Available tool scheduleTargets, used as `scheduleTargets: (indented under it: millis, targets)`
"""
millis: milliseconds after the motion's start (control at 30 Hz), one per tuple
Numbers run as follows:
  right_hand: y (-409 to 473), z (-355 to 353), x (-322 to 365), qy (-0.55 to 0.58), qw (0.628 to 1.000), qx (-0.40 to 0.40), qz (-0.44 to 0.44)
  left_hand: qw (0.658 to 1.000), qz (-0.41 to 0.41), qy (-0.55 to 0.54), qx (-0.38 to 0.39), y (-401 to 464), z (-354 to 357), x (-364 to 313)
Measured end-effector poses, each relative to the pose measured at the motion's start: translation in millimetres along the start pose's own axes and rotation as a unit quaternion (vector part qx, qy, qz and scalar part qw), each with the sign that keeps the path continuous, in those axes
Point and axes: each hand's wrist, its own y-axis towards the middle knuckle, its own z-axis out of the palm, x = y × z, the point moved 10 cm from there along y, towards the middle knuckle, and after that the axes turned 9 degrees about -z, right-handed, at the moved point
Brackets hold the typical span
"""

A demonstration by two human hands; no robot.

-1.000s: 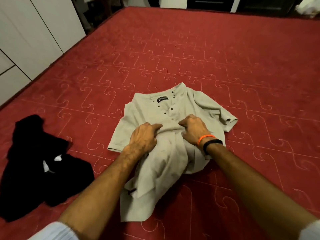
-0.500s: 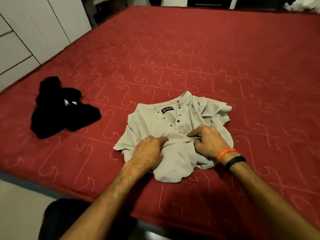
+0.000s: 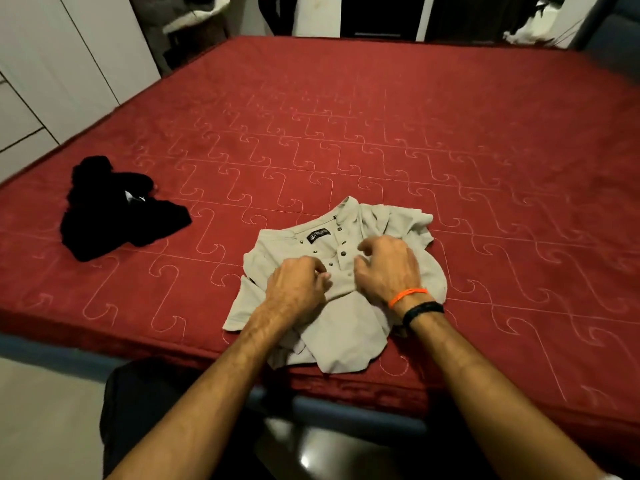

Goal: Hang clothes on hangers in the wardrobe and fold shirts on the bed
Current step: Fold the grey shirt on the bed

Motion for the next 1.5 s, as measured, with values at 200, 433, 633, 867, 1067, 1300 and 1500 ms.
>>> scheduleTargets:
  millis: [200,433,633,867,1067,1300,1500]
  targets:
    - [19,48,12,0.017,1.0,0.003,0.001,0.999,0.047,-0.009,-0.009,39,15,-16]
    - [8,56,-10,0.095,0.988,-0.117,0.032,0.997,0.051,-0.037,-0.044,48,23,2]
    - [-3,44,-11,0.192,0.963,-0.188,-0.022,0.963,-0.021,-0.247,0.104,67,31,15]
    - [-6,42,-8,0.25,0.945,-0.207,-0.043,0.889,-0.178,-0.405,0.118,56,48,41]
    - [-6,45,8,0.185,0.959,-0.187,-0.109,0.857,-0.213,-0.451,0.128,55,53,42]
    - [-3,54,8,0.171,0.962,-0.173,-0.125,0.844,-0.238,-0.457,0.15,56,56,43]
    - [-4,59,15,0.108,0.968,-0.165,-0.151,0.845,-0.265,-0.444,0.134,58,56,46]
